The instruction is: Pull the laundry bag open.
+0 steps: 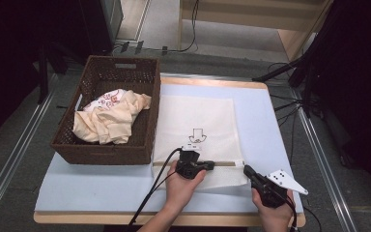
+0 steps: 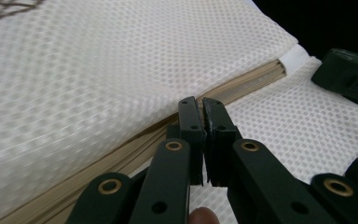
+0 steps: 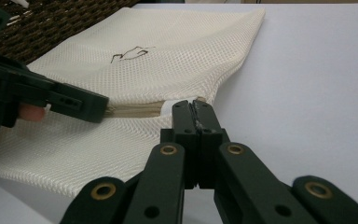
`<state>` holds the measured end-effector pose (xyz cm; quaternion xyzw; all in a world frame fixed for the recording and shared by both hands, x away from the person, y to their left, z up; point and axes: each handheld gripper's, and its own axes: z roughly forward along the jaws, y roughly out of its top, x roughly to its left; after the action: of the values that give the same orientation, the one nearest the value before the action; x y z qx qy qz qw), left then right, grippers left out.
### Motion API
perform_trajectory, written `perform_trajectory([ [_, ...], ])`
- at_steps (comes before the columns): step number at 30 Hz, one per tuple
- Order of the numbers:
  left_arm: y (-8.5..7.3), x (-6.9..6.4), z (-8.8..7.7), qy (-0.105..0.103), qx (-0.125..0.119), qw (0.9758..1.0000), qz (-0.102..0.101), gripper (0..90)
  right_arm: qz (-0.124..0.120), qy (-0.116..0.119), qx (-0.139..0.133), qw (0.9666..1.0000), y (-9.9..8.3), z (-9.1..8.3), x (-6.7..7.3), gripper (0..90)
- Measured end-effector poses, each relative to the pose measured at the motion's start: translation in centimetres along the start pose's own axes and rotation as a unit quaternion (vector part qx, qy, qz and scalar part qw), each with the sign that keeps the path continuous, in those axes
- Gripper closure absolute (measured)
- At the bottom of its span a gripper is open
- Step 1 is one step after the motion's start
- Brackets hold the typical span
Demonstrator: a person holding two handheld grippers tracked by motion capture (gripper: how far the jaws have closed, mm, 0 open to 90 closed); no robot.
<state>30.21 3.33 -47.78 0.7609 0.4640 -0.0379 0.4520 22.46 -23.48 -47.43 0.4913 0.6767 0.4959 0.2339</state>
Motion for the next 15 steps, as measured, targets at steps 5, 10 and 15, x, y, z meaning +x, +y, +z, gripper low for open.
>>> perform_trajectory([
  [5,-0.5,0.5,-1.4,0.023,-0.01,0.9996,0.011,87.3,0.006,0.002,0.004,1.0,-0.1,0.1,-0.3,90.0],
  [10,-0.9,1.0,-3.1,0.046,-0.024,0.9984,0.022,87.2,0.008,-0.001,0.004,1.0,-0.2,0.1,-0.4,90.0],
  [15,-1.3,1.2,-4.2,0.051,-0.028,0.9977,0.034,87.1,0.004,0.003,0.008,1.0,-0.3,0.3,-0.1,90.0],
])
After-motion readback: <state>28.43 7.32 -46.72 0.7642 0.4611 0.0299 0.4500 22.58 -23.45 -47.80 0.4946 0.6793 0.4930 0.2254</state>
